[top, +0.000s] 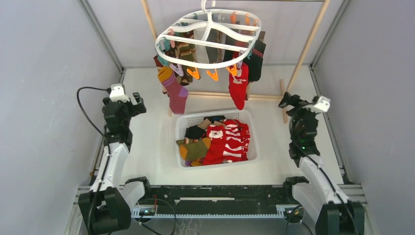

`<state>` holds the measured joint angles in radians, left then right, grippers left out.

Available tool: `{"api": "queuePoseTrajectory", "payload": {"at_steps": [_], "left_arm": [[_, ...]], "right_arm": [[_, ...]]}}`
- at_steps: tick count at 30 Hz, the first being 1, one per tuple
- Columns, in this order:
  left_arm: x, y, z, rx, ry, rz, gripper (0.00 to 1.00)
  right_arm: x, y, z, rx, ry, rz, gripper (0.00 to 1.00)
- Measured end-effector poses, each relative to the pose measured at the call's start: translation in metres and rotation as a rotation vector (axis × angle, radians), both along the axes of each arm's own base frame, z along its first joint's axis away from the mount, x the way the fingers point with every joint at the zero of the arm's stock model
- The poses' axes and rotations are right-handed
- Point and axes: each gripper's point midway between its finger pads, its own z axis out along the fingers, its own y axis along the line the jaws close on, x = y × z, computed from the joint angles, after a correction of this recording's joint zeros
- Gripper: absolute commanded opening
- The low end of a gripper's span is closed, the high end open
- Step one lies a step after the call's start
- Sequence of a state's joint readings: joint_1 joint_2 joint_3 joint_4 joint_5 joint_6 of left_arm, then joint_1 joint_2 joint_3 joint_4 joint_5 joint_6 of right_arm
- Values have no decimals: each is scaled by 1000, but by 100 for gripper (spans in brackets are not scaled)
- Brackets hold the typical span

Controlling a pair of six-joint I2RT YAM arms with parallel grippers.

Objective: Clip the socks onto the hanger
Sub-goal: Open the clamp at the hanger.

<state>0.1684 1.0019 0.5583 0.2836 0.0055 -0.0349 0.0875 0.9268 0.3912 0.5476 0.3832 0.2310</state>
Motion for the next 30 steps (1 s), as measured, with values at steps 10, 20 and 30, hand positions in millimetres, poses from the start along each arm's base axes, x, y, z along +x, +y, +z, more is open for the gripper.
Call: {"api": "queuePoseTrajectory", "payload": {"at_steps": [10, 20, 30], "left_arm": [[-31, -41, 45, -76, 184, -251, 100], [-61, -83, 122, -144, 197, -480, 99], [-81, -98, 124, -240, 267, -524, 97]], "right_arm": [[-37, 100, 62, 228, -160, 522, 97], [-131, 297, 117, 164, -203, 1175, 88], [-109, 416, 124, 140, -223, 1307, 83]]}}
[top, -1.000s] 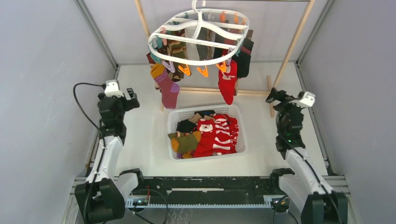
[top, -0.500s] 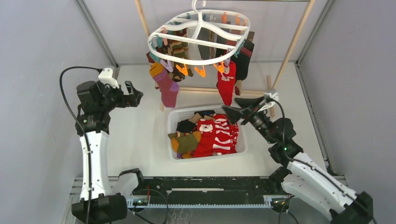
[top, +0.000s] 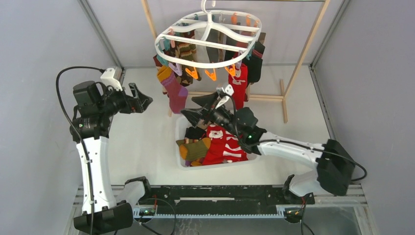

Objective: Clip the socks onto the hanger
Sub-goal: Open the clamp at the hanger.

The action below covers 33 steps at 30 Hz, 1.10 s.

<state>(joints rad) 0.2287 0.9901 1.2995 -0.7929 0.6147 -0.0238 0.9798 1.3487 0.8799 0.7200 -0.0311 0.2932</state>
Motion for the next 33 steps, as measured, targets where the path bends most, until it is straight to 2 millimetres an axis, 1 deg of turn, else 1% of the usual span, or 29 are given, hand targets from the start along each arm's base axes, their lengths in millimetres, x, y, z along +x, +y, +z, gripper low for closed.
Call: {"api": "queuePoseTrajectory", "payload": {"at_steps": [3, 6, 9, 13, 15, 16, 20, 23, 25, 28, 33], "left_arm": [[-2, -1, 12, 0, -18, 1, 98], [-5, -4, 19, -5, -33, -13, 99], [-8, -6, 19, -12, -27, -23, 100], [-11, -10, 18, -24, -18, -44, 100], [-13, -11, 17, -29, -13, -51, 100], [-14, -12, 17, -31, -11, -56, 100], [-17, -15, 21, -37, -12, -68, 100], [-18, -17, 23, -42, -14, -78, 100], [-19, -18, 24, -45, -15, -83, 100], [-19, -18, 25, -46, -13, -84, 100], [-19, -18, 24, -47, -8, -84, 100]], "right_arm": [[13, 17, 19, 58, -38, -3, 81], [24, 24, 33, 118, -72, -17, 80], [35, 28, 37, 163, -88, -26, 79], [58, 28, 35, 199, -86, -42, 79], [66, 27, 41, 221, -93, -36, 77], [67, 27, 44, 233, -97, -33, 76], [71, 20, 71, 317, -137, -4, 71], [69, 19, 83, 358, -152, 23, 68], [67, 21, 86, 370, -158, 39, 65], [66, 24, 85, 377, -154, 60, 60], [66, 25, 85, 395, -142, 75, 50]]}}
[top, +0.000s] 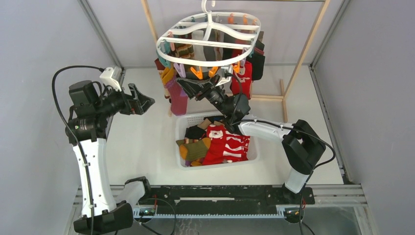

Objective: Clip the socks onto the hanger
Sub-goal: Open the clamp at the hanger.

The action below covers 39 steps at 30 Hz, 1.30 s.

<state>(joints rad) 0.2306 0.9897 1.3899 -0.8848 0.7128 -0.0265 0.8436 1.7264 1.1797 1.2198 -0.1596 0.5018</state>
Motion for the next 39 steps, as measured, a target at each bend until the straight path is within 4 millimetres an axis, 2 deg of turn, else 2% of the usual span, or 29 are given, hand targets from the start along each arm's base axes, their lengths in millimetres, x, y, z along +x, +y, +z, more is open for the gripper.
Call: {"api": "queuePoseTrajectory", "payload": {"at_steps": [5, 12, 19, 24, 28, 34, 39], "left_arm": [[0, 0, 0, 0, 1, 0, 100], [-1, 0, -1, 0, 6, 2, 100], [-5, -1, 5, 0, -2, 2, 100], [-10, -6, 23, -18, -47, -14, 100], [-18, -16, 39, -56, -96, -40, 100], [-24, -47, 76, -95, -178, -150, 99], [-13, -70, 99, -122, -207, -228, 96]], "right_arm": [[-4, -2, 7, 35, -4, 20, 43], [-10, -5, 14, 68, -16, 37, 18], [-12, 0, 13, 57, -19, 11, 6], [-10, 7, 6, 17, -24, -59, 0], [-7, 10, 0, -13, -25, -109, 0], [-2, 11, -4, -46, -28, -152, 0], [-2, 13, -1, -57, -42, -163, 0]]}}
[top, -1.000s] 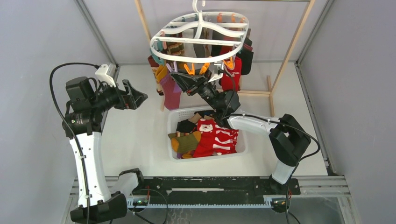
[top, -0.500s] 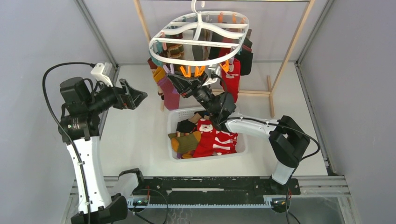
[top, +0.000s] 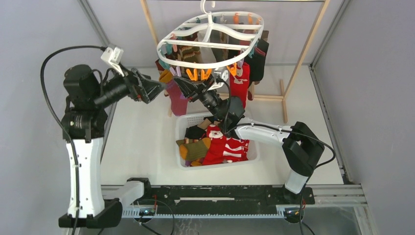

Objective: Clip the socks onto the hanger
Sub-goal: Open the clamp at the hanger.

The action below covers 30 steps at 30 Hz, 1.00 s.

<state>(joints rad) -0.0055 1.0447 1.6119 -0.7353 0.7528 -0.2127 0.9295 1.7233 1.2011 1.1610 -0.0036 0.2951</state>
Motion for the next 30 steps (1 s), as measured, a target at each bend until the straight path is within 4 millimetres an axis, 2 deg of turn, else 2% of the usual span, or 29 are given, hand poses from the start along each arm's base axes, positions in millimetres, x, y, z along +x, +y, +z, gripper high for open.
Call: {"api": "queuePoseTrajectory", "payload": {"at_steps": [4, 9, 22, 30], "left_arm": [[18, -10, 9, -28, 17, -28, 92], [36, -19, 0, -58, 80, -39, 84], [37, -34, 12, -123, 87, -75, 77], [52, -39, 1, -141, 144, -82, 74]], "right_arm": [[0, 1, 3, -9, -12, -9, 0], [1, 2, 5, -18, -26, -17, 0], [6, 14, 3, -79, -70, -42, 0], [8, 17, -2, -104, -80, -52, 0]]}}
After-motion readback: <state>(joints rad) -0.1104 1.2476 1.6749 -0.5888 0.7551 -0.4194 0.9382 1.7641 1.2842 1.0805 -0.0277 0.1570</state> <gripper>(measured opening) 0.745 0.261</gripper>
